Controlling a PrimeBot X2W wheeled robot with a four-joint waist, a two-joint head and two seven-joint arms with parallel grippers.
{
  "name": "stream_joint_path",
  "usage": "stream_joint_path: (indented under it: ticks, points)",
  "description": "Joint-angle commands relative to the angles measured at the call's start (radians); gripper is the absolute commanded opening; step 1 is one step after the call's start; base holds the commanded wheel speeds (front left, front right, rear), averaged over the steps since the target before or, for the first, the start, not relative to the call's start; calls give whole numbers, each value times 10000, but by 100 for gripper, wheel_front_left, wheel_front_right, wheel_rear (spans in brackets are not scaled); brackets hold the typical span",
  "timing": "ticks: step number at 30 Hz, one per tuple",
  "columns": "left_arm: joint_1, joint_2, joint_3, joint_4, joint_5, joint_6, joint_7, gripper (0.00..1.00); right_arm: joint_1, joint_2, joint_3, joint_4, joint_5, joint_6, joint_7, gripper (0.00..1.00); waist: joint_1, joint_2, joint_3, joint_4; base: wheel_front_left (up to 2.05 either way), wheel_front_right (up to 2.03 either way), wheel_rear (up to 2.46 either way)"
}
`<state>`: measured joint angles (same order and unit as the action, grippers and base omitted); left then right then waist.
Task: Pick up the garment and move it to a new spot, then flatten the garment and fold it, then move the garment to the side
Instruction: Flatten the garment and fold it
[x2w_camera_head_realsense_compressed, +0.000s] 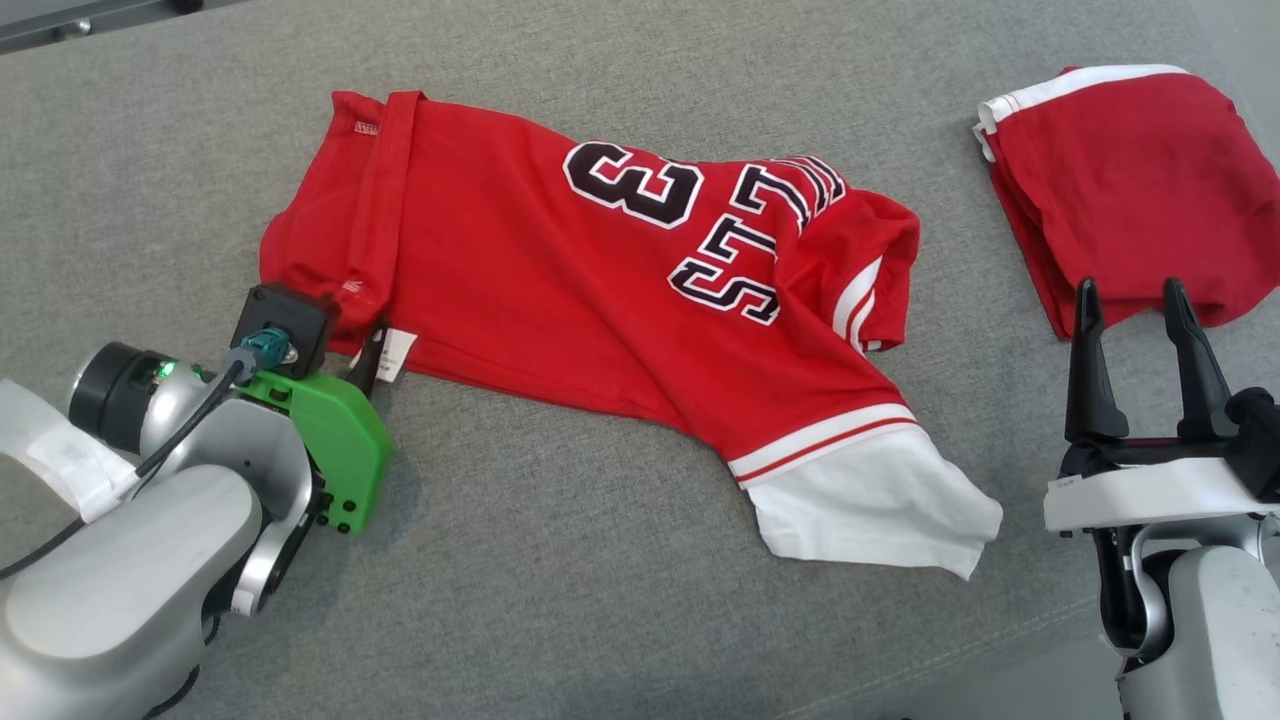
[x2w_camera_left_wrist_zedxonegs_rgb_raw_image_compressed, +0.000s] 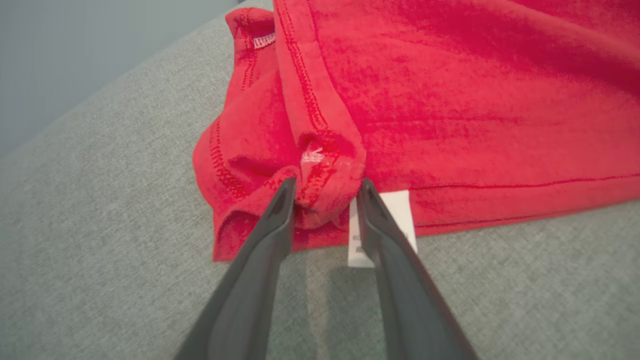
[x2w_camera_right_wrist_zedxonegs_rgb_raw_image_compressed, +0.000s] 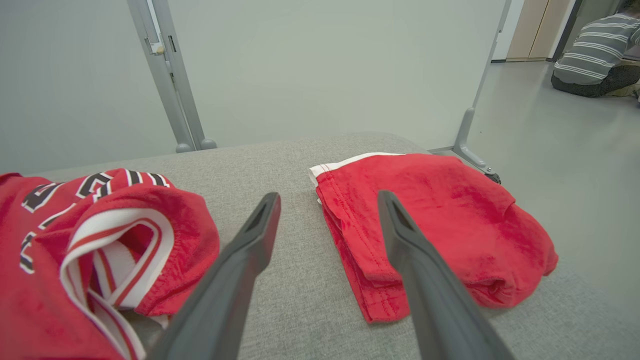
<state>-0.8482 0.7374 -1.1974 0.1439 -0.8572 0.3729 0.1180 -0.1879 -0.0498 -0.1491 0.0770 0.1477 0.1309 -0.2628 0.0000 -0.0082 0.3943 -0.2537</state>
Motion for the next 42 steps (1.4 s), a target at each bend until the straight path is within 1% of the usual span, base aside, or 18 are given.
stream_joint_path:
  ticks: [1,8,11,12,15,19,22,25,27,30,33,35,36,37,38,40,41,42]
  points:
    - [126,71,41,-36,-118,-52,51,0,81,-19,-15,31,-24,-3,-27,100,0,82,-24,41,0,0,0]
    - [527,13,543,-520,-1382,-393,151,0,-6,-20,6,68,-103,-3,-27,100,0,82,-165,231,0,0,0]
    - [663,295,925,-1113,-2040,-506,244,0,77,-20,-29,59,-110,-3,-27,100,0,82,-245,296,0,0,0]
    - [941,518,1300,-1752,-2798,-581,345,0,126,-19,-30,51,-124,-3,-27,100,0,82,-275,327,0,0,0]
    - [1632,1080,1981,-3080,-4355,-630,573,0,229,-20,-39,27,-71,-3,-27,100,0,82,-302,345,0,0,0]
    - [2850,2204,2612,-5097,-5847,-270,461,0,345,-20,-166,47,6,-3,-27,100,0,82,-273,399,0,0,0]
    - [3826,2975,3004,-6302,-6583,89,-136,0,425,-17,-222,85,11,-3,-27,100,0,82,-232,487,0,0,0]
    - [4951,3325,3458,-7097,-7539,255,-1110,0,390,-20,-252,66,-35,-3,-27,100,0,82,-197,620,0,0,0]
    - [5750,3377,3626,-7315,-8181,60,-1689,0,361,-20,-307,65,-94,-3,-27,100,0,82,-193,734,0,0,0]
    - [6622,3353,3552,-6959,-8662,-474,-2189,0,286,-19,-240,85,-177,-3,-27,100,0,82,-164,922,0,0,0]
    - [7042,2889,3440,-5984,-8859,-996,-2495,0,190,-20,-133,109,-298,-3,-27,100,0,82,-165,1094,0,0,0]
    - [7117,2409,3425,-5282,-9037,-1374,-2602,2,158,-23,-118,116,-397,-3,-27,100,0,82,-187,1183,0,0,0]
    - [7117,2409,3425,-5282,-9037,-1374,-2602,2,158,-23,-118,116,-397,-3,-27,100,0,82,-187,1183,0,0,0]
    - [7101,2123,3467,-4964,-9194,-1556,-2684,4,150,-22,-129,109,-457,-3,-27,100,0,82,-209,1235,0,0,0]
    - [7052,1915,3534,-4611,-9270,-1669,-2773,9,140,-22,-126,113,-517,-3,-27,100,0,82,-231,1271,0,0,0]
    - [6869,1564,3537,-4008,-9207,-1832,-2876,45,131,-22,-138,113,-603,-3,-27,100,0,82,-266,1325,0,0,0]
    - [6796,1397,3562,-3744,-9155,-1889,-2947,87,137,-20,-129,108,-626,-3,-27,100,0,82,-279,1339,0,0,0]
    - [6743,1273,3568,-3549,-9141,-1940,-2982,100,150,-22,-118,93,-662,-3,-27,100,0,82,-288,1348,0,0,0]
